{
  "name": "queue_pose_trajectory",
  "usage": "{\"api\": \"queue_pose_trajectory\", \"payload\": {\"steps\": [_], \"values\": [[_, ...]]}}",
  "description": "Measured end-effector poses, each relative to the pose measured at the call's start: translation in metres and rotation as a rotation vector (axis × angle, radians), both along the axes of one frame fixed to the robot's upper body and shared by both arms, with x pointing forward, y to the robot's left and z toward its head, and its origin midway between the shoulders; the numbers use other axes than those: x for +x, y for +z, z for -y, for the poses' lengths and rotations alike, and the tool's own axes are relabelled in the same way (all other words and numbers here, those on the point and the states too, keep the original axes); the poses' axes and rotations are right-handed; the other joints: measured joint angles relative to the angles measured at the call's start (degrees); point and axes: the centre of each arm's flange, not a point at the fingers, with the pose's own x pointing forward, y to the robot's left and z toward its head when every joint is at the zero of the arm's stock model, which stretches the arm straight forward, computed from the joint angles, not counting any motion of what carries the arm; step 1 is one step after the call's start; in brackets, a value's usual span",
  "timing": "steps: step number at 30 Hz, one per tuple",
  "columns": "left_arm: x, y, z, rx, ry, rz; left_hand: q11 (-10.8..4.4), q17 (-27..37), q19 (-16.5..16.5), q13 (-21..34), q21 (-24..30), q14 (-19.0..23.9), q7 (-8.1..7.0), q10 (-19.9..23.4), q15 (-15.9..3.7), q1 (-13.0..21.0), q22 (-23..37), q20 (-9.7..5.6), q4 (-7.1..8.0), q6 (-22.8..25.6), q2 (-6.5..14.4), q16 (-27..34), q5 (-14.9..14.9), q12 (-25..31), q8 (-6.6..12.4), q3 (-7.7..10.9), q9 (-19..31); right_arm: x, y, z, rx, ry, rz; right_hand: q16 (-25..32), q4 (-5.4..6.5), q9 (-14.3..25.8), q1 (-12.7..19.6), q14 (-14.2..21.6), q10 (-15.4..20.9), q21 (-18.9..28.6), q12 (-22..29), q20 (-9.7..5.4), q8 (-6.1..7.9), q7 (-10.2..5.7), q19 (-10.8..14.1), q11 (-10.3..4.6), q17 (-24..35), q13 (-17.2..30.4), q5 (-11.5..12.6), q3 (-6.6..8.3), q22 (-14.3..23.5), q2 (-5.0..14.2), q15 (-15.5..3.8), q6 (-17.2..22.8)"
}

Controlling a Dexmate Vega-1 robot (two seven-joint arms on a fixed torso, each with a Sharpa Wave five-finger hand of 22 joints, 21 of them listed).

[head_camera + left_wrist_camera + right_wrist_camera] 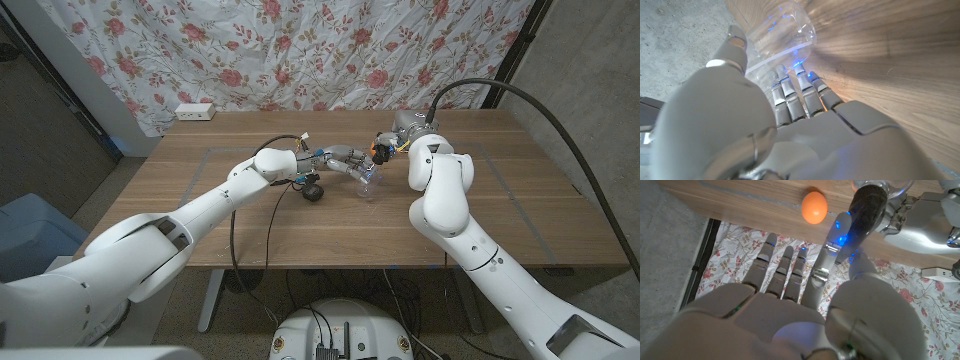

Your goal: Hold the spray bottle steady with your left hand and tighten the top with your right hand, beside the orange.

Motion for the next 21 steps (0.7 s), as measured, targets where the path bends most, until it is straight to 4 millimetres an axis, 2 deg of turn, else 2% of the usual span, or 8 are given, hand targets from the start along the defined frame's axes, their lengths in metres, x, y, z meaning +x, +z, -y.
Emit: {"api": "queue_pose_trajectory", "payload": {"steps": [1, 3, 6, 7, 12, 15, 21], "values": [[0.0, 0.0, 0.0, 0.0, 0.0, 0.0, 0.0, 0.0, 0.0, 0.01, 0.0, 0.0, 0.0, 0.0, 0.0, 0.0, 0.0, 0.0, 0.0, 0.0, 0.0, 0.0, 0.0, 0.0, 0.0, 0.0, 0.0, 0.0004, 0.0, 0.0, 0.005, 0.002, -0.001, 0.0, 0.09, 0.26, 0.56, 0.0, 0.0, 0.0, 0.0, 0.0, 0.38, 0.0, 0.0, 0.0, 0.0, 0.0, 0.08, 0.09, 0.0, 0.54, 0.0, 0.0], [0.0001, -0.0001, -0.0001, 0.0, 0.0, 0.0, 0.0, 0.0, 0.0, 0.02, 0.0, 0.0, 0.0, 0.0, 0.0, 0.0, 0.0, 0.0, 0.0, 0.0, 0.0, 0.0, 0.0, 0.01, 0.0, 0.0, 0.0, 0.0012, -0.0001, 0.0003, 0.017, 0.004, -0.003, 0.0, -0.09, 0.45, 1.27, 0.0, 0.0, 0.0, 0.0, 0.0, 0.83, 0.44, 0.0, 0.0, 0.0, 0.0, 0.56, 0.39, 0.0, -0.09, 0.0, 0.02], [0.0002, -0.0004, -0.0008, -0.001, 0.001, -0.001, 0.0, -0.09, 0.0, 0.02, 0.0, 0.0, 0.0, 0.0, 0.0, 0.0, 0.0, 0.0, 0.0, 0.0, 0.0, -0.2, 0.0, 0.01, 0.0, 0.0, 0.0, 0.0028, 0.0, -0.0003, 0.037, 0.009, -0.009, 0.0, -0.03, 0.78, 1.67, 0.0, 0.41, 0.0, 0.0, 0.0, 1.6, 0.64, 0.0, 0.41, 0.0, 0.0, 0.98, 0.44, 0.0, 0.29, 0.0, -0.18], [0.0003, -0.0007, -0.001, -0.001, 0.001, -0.002, 0.02, -0.13, 0.0, 0.03, 0.0, 0.0, 0.0, 0.01, 0.0, 0.0, 0.0, 0.0, 0.0, 0.0, 0.0, -0.24, 0.0, 0.01, 0.0, 0.0, 0.0, 0.0032, 0.0004, -0.0003, 0.043, 0.009, -0.008, 0.0, 0.08, 0.84, 2.36, 0.0, 0.41, 0.0, 0.0, 0.0, 1.7, 0.65, 0.0, 0.41, 0.0, 0.0, 1.04, 0.55, 0.0, -0.26, 0.0, -0.18], [0.0007, -0.0014, -0.0018, -0.004, 0.002, -0.004, 0.33, -0.15, 0.0, 0.03, 0.0, 0.0, 0.04, 0.33, 0.0, 0.0, 0.0, 0.0, 0.01, 0.03, 0.0, -0.24, 0.0, 0.1, 0.0, 0.0, 0.0, 0.0046, 0.001, -0.0016, 0.063, 0.012, -0.011, 0.0, -0.07, 1.37, 2.78, 0.4, 0.4, 0.0, -0.25, 0.0, 2.84, 1.23, 0.0, 0.41, 0.0, 0.0, 1.68, 0.87, 0.0, -0.1, -0.41, -0.21], [0.0011, -0.0017, -0.0028, -0.005, 0.003, -0.005, 0.33, -0.15, 0.0, 0.03, 0.0, 0.0, 0.31, 0.33, 0.0, 0.0, 0.0, 0.0, 0.01, 0.31, 0.0, -0.24, -0.01, 0.21, 0.0, -0.01, 0.0, 0.0055, 0.0012, -0.003, 0.076, 0.014, -0.011, 0.0, 0.07, 1.74, 4.06, 0.4, 0.4, 0.0, -0.44, 0.0, 3.53, 1.64, 0.0, 0.41, 0.01, 0.0, 2.11, 1.18, 0.0, -0.62, -0.41, -0.22], [0.0019, -0.0024, -0.0036, -0.007, 0.004, -0.007, 0.33, -0.15, 0.0, 0.04, 0.0, 0.0, 0.31, 0.33, 0.0, 0.0, 0.0, 0.0, 0.01, 0.31, 0.0, -0.23, -0.01, 0.21, 0.0, -0.01, 0.0, 0.0068, 0.0007, -0.0048, 0.1, 0.013, -0.011, 0.0, -0.08, 2.37, 4.23, 0.4, 0.4, 0.0, -0.9, 0.0, 4.21, 2.06, -0.01, 0.41, 0.01, 0.0, 2.83, 1.33, 0.0, -0.47, -0.41, -0.63]]}}
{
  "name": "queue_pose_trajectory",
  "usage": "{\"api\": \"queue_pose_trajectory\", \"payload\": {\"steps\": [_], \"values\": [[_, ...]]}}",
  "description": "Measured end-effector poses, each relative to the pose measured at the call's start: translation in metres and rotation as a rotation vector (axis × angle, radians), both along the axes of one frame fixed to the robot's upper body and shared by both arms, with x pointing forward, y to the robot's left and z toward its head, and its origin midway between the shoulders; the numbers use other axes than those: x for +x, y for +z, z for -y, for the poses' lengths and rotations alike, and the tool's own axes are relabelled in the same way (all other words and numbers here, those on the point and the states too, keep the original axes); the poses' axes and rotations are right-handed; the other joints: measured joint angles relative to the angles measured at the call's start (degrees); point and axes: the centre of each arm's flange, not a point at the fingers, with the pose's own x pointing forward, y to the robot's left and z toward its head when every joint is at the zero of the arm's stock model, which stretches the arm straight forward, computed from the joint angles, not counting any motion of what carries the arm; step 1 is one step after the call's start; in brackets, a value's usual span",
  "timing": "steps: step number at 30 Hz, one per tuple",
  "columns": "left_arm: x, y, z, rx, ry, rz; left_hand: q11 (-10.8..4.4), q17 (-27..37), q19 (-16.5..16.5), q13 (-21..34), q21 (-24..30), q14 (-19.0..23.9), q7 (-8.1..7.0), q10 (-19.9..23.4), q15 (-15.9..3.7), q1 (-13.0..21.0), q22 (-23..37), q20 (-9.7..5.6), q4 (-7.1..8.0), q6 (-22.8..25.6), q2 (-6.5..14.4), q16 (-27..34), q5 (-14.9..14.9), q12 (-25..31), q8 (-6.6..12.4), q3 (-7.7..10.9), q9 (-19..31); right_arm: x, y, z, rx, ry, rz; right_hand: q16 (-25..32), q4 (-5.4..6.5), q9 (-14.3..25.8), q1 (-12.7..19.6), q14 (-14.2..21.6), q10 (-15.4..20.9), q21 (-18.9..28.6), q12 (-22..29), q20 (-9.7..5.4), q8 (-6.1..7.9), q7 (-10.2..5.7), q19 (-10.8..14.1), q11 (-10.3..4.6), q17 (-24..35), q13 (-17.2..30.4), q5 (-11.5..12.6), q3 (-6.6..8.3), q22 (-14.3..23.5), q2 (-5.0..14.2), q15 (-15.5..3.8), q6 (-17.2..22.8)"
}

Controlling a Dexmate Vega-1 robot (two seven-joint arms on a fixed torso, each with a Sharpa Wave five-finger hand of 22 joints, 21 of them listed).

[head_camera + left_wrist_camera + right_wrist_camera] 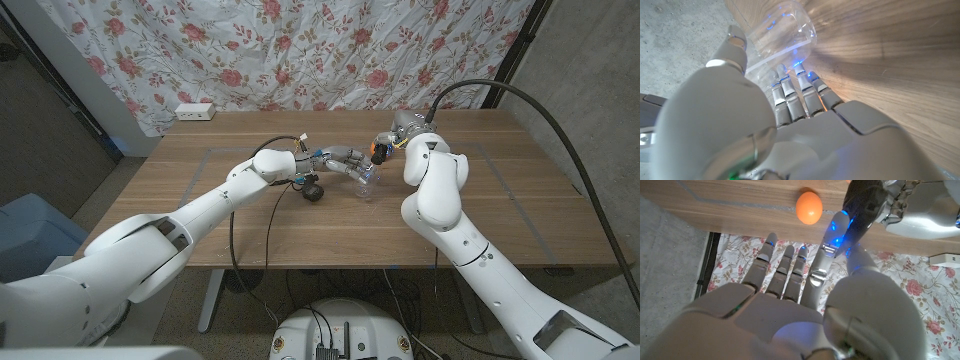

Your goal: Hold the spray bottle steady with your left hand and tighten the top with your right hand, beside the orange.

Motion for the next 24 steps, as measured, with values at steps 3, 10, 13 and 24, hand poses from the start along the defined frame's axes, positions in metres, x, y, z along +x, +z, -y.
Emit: {"api": "queue_pose_trajectory", "payload": {"steps": [3, 10, 13, 24], "values": [[0.0003, -0.0005, -0.0003, 0.0, 0.0, -0.002, 0.0, 0.0, 0.0, 0.0, 0.0, 0.0, 0.0, 0.0, 0.0, 0.0, 0.0, 0.0, 0.0, 0.0, 0.0, 0.0, 0.0, 0.0, 0.0, 0.0, 0.0, 0.0005, -0.0008, -0.0002, 0.015, -0.003, 0.001, 0.0, 0.06, 0.05, 0.37, 0.0, 0.0, 0.0, -0.03, 0.0, 0.45, 0.0, 0.0, 0.0, 0.0, 0.0, 0.14, 0.05, 0.0, -0.36, 0.0, 0.0], [0.0007, -0.0008, -0.0008, -0.001, 0.0, -0.003, 0.0, 0.01, 0.0, 0.24, 0.0, 0.0, 0.0, 0.0, 0.0, 0.0, 0.0, 0.0, 0.0, 0.0, 0.0, 0.0, -0.06, -0.01, 0.0, 0.0, 0.0, 0.0005, -0.0018, -0.0003, 0.035, -0.006, 0.008, 0.0, 1.73, -1.15, -0.8, -0.63, -0.22, 0.0, -0.32, 0.0, 0.59, -1.28, 0.0, 0.22, 0.21, 0.0, 0.81, -0.76, 0.0, -0.77, 0.63, -1.23], [0.0007, -0.0007, -0.001, -0.002, 0.0, -0.003, -0.01, 0.01, 0.0, 0.25, 0.0, 0.0, 0.01, 0.0, 0.0, 0.0, 0.0, 0.0, 0.0, 0.01, 0.0, 0.0, -0.17, -0.02, 0.0, 0.0, 0.0, -0.0004, -0.0013, 0.0009, 0.041, -0.005, 0.017, 0.0, 3.22, -1.72, -4.77, -0.84, -0.22, 0.0, -0.53, 0.0, 0.59, -1.81, 0.0, 0.22, 0.42, 0.0, 0.56, -1.94, 0.0, -1.34, 0.89, -1.31], [-0.0007, -0.0012, -0.0014, -0.004, 0.0, -0.001, -0.01, 0.01, 0.0, 0.25, 0.0, 0.0, 0.02, -0.01, 0.0, 0.0, 0.0, 0.0, 0.0, 0.02, 0.0, 0.0, -0.18, -0.11, 0.0, 0.0, 0.0, -0.0046, 0.0023, 0.0044, 0.022, 0.008, 0.034, -0.73, 6.81, -3.21, -15.32, -1.37, -1.05, 0.0, -0.75, 0.01, -0.89, -2.19, -0.01, 1.87, 0.69, 0.0, -3.46, -5.91, 0.0, -3.04, 1.98, -3.78]]}}
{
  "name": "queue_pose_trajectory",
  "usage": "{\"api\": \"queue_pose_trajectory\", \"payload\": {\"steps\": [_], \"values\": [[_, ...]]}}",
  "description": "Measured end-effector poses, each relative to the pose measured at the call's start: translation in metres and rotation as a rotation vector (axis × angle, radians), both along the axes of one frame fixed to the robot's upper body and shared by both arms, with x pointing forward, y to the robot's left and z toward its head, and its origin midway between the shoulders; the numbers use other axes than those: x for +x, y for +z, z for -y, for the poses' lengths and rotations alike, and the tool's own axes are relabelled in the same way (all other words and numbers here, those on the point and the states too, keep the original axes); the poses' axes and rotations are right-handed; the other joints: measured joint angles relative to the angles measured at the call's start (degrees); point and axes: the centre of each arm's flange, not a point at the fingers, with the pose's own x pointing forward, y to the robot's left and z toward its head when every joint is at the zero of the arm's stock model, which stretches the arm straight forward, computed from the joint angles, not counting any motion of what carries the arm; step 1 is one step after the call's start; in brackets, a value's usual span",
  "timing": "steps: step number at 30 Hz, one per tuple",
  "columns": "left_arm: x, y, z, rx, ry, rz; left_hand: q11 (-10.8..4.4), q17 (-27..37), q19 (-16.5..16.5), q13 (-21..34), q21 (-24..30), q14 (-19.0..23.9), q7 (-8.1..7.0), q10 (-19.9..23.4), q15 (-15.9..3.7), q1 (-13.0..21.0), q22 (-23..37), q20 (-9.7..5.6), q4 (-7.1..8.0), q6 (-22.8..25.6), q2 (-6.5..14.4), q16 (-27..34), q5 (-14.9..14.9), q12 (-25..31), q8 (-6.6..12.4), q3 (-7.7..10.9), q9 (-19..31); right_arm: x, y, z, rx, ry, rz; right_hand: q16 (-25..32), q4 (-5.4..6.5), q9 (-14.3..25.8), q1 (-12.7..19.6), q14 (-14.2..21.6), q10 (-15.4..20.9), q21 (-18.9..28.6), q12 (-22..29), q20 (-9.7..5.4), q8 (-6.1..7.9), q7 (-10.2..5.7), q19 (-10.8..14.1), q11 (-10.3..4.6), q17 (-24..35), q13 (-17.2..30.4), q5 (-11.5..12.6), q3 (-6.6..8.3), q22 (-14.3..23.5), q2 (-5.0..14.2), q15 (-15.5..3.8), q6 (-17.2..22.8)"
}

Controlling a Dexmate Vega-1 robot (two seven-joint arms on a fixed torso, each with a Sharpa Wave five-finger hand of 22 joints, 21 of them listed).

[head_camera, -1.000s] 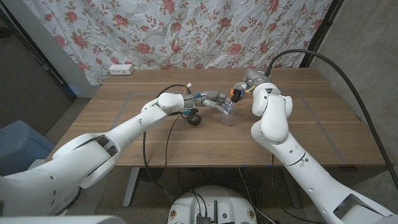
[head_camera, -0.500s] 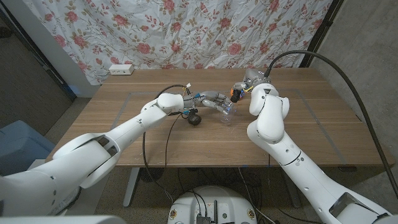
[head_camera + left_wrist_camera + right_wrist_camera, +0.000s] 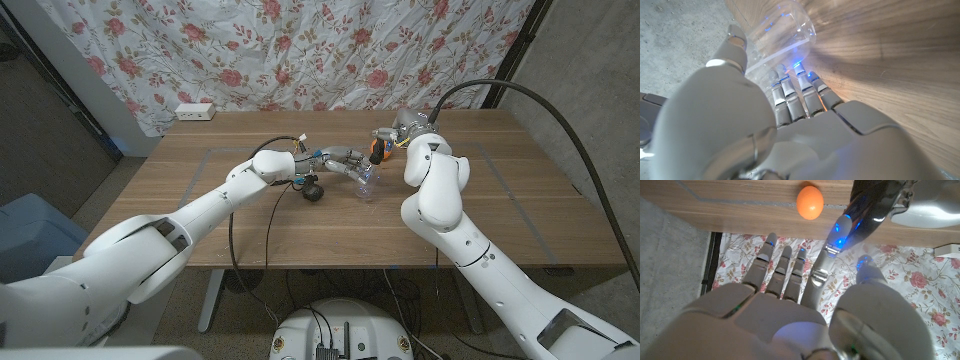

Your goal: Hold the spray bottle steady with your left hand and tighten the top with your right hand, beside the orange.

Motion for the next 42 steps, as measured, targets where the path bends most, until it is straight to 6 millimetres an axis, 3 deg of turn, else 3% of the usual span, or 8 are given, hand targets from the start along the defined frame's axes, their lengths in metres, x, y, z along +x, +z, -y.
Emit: {"api": "queue_pose_trajectory", "payload": {"steps": [5, 9, 15, 25, 30, 36, 42], "values": [[0.0, 0.0, 0.0, 0.0, 0.0, 0.0, 0.0, 0.0, 0.0, -0.11, 0.0, 0.0, 0.07, 0.0, 0.0, 0.0, 0.0, 0.0, 0.0, 0.07, 0.0, 0.0, 0.01, -0.12, 0.0, 0.0, 0.0, -0.002, 0.002, 0.002, -0.024, 0.01, 0.007, -0.61, 1.59, -0.87, -3.96, -1.03, -0.97, -0.26, -0.41, 0.28, -1.66, 0.32, -0.76, 0.93, 0.4, 0.14, -0.89, -1.59, 0.0, 0.06, 1.03, -2.01], [-0.001, 0.0, -0.001, -0.001, 0.002, 0.001, 0.0, 0.0, 0.0, -0.22, 0.0, 0.0, 0.07, 0.0, 0.0, 0.0, 0.0, 0.0, 0.0, 0.07, 0.0, -0.22, 0.19, -0.18, 0.0, 0.0, 0.0, -0.004, 0.005, 0.003, -0.044, 0.013, 0.015, -1.27, 2.04, -1.36, -6.32, -2.14, -3.0, -0.28, -0.63, 0.5, -3.65, 0.51, -1.35, 1.73, 0.7, 0.14, -0.89, -2.5, 0.0, -0.31, 2.14, -5.4], [-0.001, 0.001, -0.001, -0.002, 0.002, 0.003, 0.0, 0.01, 0.0, -0.3, 0.0, 0.0, 0.07, 0.0, 0.0, 0.0, 0.0, 0.0, 0.0, 0.07, 0.0, -0.22, 0.19, -0.19, 0.0, 0.0, 0.0, -0.009, 0.01, 0.007, -0.082, 0.017, 0.019, -2.17, 1.62, -1.4, -7.43, -4.31, -5.16, -0.27, -0.85, 1.64, -6.55, 1.44, -2.49, 3.89, 1.05, 0.14, -0.89, -2.92, 0.0, 0.37, 3.67, -10.67], [-0.002, 0.003, -0.002, -0.002, 0.002, 0.007, 0.0, 0.01, 0.0, -0.27, 0.0, 0.0, 0.07, 0.0, 0.0, 0.0, 0.0, 0.0, 0.0, 0.07, 0.0, -0.22, 0.19, -0.41, 0.0, 0.0, 0.0, -0.017, 0.019, 0.016, -0.133, 0.023, 0.03, -3.78, 1.07, -0.7, -8.63, -7.28, -8.53, -0.68, -1.07, 3.17, -9.68, 2.22, -4.84, 4.8, 1.32, 0.13, -0.89, -3.43, 0.0, 0.1, 5.4, -17.87], [-0.003, 0.005, -0.004, -0.001, 0.002, 0.012, 0.0, 0.01, 0.0, -0.25, 0.0, 0.0, 0.07, 0.0, 0.0, 0.0, 0.0, 0.0, 0.0, 0.07, 0.0, -0.22, 0.19, -0.52, 0.0, 0.0, 0.0, -0.019, 0.022, 0.018, -0.173, 0.051, 0.028, -4.6, -0.08, -0.71, -7.86, -8.67, -9.86, -0.67, -1.07, 3.77, -10.99, 1.85, -5.88, 4.48, 1.32, 0.13, -0.65, -3.11, 0.0, 0.85, 5.25, -20.62], [-0.003, 0.007, -0.005, 0.001, 0.002, 0.014, -0.01, 0.01, 0.0, -0.24, 0.0, 0.0, 0.07, -0.01, 0.0, 0.0, 0.0, 0.0, 0.0, 0.07, 0.0, -0.22, 0.18, -0.3, 0.0, 0.0, 0.0, -0.023, 0.026, 0.024, -0.203, 0.067, 0.038, -5.5, -1.91, -0.71, -6.3, -10.35, -12.32, -0.67, -1.07, 2.88, -12.64, 0.71, -7.01, 4.26, 1.32, 0.13, -0.65, -2.2, 0.0, 1.91, 5.8, -23.95], [-0.003, 0.009, -0.005, 0.0, 0.003, 0.017, -0.01, 0.01, 0.0, -0.25, 0.0, 0.0, 0.07, -0.01, 0.0, 0.0, 0.0, 0.0, 0.0, 0.07, 0.0, -0.22, 0.17, -0.29, 0.0, 0.0, 0.0, -0.026, 0.029, 0.032, -0.233, 0.09, 0.047, -6.41, -4.01, -0.45, -3.67, -12.3, -15.21, -0.67, -1.07, 3.68, -15.16, -1.48, -9.03, 4.27, 1.31, 0.4, -0.65, -1.42, 0.0, 1.69, 6.32, -29.72]]}}
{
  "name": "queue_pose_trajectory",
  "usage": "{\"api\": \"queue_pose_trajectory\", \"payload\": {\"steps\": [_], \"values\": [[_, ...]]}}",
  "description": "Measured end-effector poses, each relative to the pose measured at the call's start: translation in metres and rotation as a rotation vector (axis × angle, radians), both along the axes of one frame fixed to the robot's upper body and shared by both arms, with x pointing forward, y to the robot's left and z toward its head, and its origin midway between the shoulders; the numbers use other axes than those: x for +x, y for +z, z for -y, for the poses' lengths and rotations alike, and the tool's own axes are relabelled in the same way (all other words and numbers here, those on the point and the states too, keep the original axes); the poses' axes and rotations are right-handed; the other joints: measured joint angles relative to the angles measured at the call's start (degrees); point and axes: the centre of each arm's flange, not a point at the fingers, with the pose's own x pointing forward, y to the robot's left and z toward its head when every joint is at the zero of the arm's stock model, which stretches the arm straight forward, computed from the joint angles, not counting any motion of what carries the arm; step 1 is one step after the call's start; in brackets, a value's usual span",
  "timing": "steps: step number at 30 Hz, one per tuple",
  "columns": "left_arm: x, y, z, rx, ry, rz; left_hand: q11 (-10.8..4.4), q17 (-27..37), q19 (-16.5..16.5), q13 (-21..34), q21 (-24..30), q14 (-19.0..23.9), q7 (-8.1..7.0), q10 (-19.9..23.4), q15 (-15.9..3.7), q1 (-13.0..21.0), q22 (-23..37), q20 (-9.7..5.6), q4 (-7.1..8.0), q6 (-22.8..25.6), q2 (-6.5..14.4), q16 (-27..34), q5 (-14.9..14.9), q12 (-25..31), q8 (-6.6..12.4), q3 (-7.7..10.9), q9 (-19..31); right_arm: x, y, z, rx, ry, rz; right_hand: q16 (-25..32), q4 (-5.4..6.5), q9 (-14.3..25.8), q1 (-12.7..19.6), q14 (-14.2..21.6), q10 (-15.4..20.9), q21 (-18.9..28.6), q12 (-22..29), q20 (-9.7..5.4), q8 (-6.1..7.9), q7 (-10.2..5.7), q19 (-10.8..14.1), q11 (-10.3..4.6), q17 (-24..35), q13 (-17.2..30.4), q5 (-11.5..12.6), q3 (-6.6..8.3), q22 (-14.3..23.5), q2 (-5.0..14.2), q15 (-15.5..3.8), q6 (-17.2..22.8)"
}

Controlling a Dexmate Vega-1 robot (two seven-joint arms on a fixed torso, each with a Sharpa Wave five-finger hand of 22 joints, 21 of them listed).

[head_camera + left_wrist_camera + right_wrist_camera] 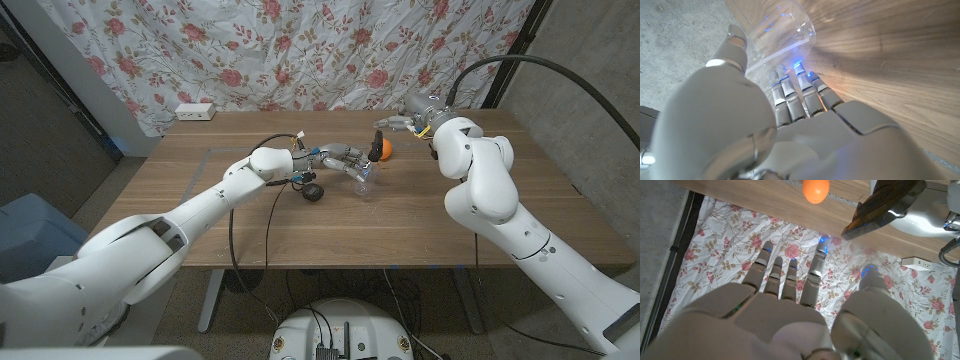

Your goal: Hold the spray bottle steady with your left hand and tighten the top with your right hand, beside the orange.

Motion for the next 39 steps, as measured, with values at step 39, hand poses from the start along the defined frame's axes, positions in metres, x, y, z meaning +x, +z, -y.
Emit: {"api": "queue_pose_trajectory", "payload": {"steps": [39], "values": [[0.0, 0.002, -0.002, -0.042, -0.006, -0.003, 0.0, 0.12, 0.0, 0.01, 0.0, 0.0, 0.0, 0.0, 0.0, 0.0, 0.0, 0.0, 0.0, 0.0, 0.0, 0.0, 0.02, -0.29, 0.0, 0.0, 0.0, 0.006, 0.019, 0.045, -0.252, 0.18, -0.022, -3.33, -1.78, 0.53, 11.88, -13.62, -23.58, -0.22, -0.43, 1.22, -9.12, -8.41, -7.36, -3.42, 0.11, 0.26, 0.47, 2.5, -0.12, -2.43, 1.11, -22.26]]}}
